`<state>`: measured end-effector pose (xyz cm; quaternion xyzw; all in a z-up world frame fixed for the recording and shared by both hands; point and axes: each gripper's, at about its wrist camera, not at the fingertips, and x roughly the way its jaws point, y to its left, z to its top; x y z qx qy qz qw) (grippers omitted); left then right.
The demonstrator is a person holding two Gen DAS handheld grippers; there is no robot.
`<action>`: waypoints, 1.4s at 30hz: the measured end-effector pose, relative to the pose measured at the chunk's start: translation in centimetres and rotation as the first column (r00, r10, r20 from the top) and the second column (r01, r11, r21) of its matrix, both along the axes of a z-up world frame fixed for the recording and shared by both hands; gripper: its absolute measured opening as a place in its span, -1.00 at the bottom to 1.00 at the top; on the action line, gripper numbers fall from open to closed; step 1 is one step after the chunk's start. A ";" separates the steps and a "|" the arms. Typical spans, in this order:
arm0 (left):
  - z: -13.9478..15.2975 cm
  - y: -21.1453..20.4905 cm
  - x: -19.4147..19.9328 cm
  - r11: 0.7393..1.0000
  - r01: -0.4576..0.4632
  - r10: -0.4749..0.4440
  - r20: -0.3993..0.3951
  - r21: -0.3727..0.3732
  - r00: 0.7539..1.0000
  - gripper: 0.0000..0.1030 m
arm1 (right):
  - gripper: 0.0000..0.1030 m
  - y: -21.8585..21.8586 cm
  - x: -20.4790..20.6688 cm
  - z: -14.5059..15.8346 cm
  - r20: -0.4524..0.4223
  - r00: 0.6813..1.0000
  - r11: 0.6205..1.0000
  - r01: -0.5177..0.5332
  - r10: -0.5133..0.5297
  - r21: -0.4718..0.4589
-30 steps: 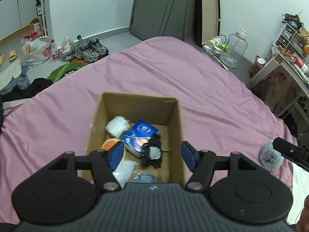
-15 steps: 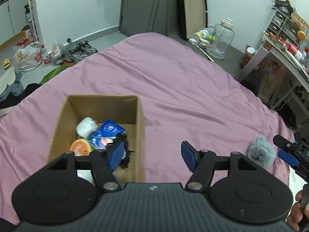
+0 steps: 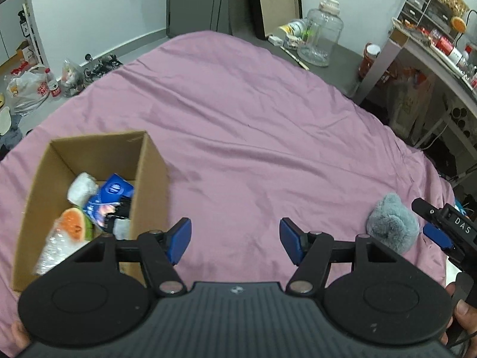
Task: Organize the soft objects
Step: 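Move both tools to the grey fluffy plush and grasp it with both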
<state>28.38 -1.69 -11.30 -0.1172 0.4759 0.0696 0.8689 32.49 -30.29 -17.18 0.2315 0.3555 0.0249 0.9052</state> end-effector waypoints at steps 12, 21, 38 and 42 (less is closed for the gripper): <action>-3.2 -3.4 2.9 0.999 0.033 -0.034 -0.059 -0.005 0.998 0.24 | 0.22 -3.8 2.0 -3.2 -0.054 0.994 0.993 0.094 -0.090 0.070; -4.0 -4.7 4.3 0.999 0.047 -0.048 -0.072 -0.015 0.996 0.24 | -0.36 -5.5 2.7 -4.9 -0.080 0.986 0.976 0.154 -0.144 0.151; -2.3 -6.7 5.0 0.995 0.096 -0.097 -0.029 -0.034 0.995 0.24 | -0.30 -2.8 2.2 -5.7 -0.179 0.984 0.987 0.002 0.027 0.160; -2.6 -6.7 5.0 0.994 0.080 -0.083 -0.035 -0.080 0.996 0.24 | -0.29 -2.1 2.2 -5.3 -0.177 0.982 0.986 -0.032 0.061 0.162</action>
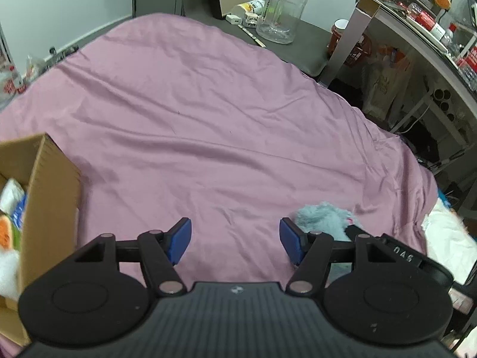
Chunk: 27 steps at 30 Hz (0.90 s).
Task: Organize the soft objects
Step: 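Move both tools to the grey fluffy plush and grasp it with both, then carry the grey plush to the box and open both tools to drop it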
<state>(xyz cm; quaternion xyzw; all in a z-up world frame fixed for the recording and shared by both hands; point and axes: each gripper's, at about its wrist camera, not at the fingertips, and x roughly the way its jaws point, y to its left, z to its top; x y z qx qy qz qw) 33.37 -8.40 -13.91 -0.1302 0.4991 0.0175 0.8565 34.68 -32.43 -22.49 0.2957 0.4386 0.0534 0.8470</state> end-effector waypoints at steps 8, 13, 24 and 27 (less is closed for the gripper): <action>-1.3 -1.5 0.5 0.996 0.014 -0.015 -0.013 -0.087 1.000 0.22 | -0.41 0.3 -0.5 0.0 -0.005 1.000 0.999 -0.029 0.029 0.045; -2.5 -2.7 1.0 0.989 0.017 -0.022 -0.030 -0.149 0.999 0.16 | -0.59 0.3 -0.7 -0.1 0.001 0.999 0.997 -0.035 0.035 0.070; -5.8 -3.7 1.7 0.975 -0.020 0.005 -0.069 -0.222 0.998 -0.16 | -0.57 0.6 -0.3 -1.0 -0.033 0.998 0.996 -0.058 0.060 0.074; -6.0 -3.8 1.7 0.968 -0.027 0.012 -0.063 -0.248 0.998 -0.40 | -0.61 0.6 -0.2 -1.0 -0.026 0.998 0.996 -0.059 0.061 0.071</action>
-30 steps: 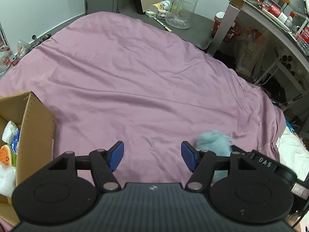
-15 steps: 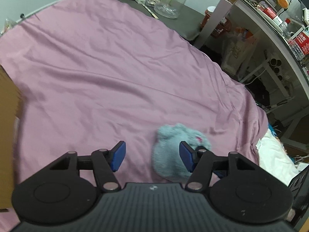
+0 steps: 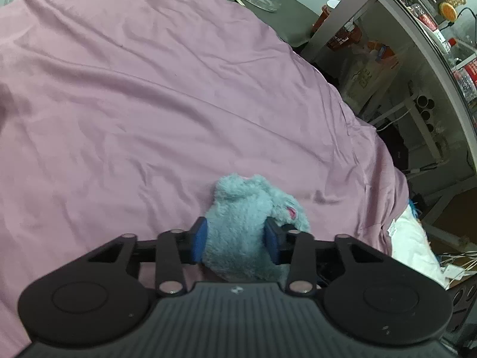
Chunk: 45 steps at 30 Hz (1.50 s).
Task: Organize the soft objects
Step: 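Carry the grey plush to the box and open both tools to drop it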
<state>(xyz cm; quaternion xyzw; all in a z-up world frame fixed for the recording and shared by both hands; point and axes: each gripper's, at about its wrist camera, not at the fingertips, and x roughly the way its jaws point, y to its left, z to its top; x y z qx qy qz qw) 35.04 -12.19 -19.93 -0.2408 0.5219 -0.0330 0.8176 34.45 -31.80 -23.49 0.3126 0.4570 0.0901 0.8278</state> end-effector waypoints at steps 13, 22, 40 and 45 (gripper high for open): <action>3.4 1.9 -2.1 1.000 -0.015 0.014 0.071 0.004 0.997 -0.63 | -0.68 2.6 -1.9 3.5 0.059 0.998 1.000 -0.015 0.017 -0.028; 6.5 6.6 -4.8 0.998 -0.066 0.065 0.117 0.005 0.991 -0.63 | -0.68 7.4 -3.7 7.0 0.105 0.991 0.996 -0.076 0.081 -0.044; 11.3 16.7 -8.6 0.997 -0.079 0.081 0.233 -0.020 0.969 -0.63 | -0.69 17.7 -6.4 12.7 0.202 0.960 0.978 -0.175 0.196 -0.118; 11.8 20.1 -9.5 0.995 -0.086 0.099 0.272 -0.057 0.957 -0.63 | -0.70 21.1 -6.7 14.0 0.217 0.948 0.966 -0.203 0.235 -0.161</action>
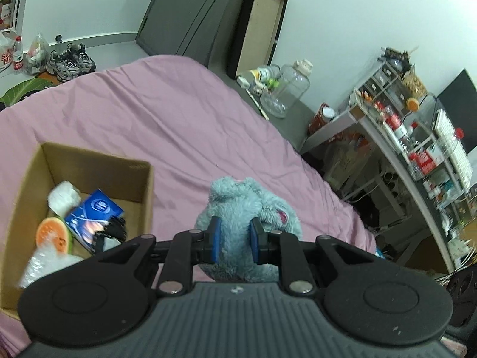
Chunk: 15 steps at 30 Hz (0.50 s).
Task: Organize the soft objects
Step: 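Carry the grey plush to the box and open both tools to drop it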
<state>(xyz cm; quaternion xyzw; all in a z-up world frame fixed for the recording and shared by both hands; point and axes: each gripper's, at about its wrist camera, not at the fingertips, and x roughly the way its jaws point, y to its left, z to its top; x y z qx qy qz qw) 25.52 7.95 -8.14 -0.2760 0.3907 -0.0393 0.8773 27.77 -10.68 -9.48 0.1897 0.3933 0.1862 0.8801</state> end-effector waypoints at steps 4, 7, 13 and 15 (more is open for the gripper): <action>0.2 2.9 -0.8 0.999 -0.026 0.026 0.017 -0.033 1.000 -0.63 | -0.70 2.8 -0.1 0.9 0.016 0.999 0.999 -0.028 0.029 -0.027; 0.6 4.9 -1.0 0.999 -0.036 0.038 0.043 -0.038 0.998 -0.63 | -0.70 4.6 -0.1 1.2 0.028 0.999 0.999 -0.037 0.037 -0.026; 0.3 7.8 -1.3 0.995 -0.065 0.070 0.061 -0.075 0.996 -0.63 | -0.70 7.6 0.1 1.5 0.040 0.998 0.999 -0.038 0.039 -0.030; -0.2 8.7 -1.4 0.993 -0.078 0.083 0.054 -0.091 0.995 -0.65 | -0.70 8.5 0.1 1.4 0.039 0.998 0.998 -0.042 0.043 -0.041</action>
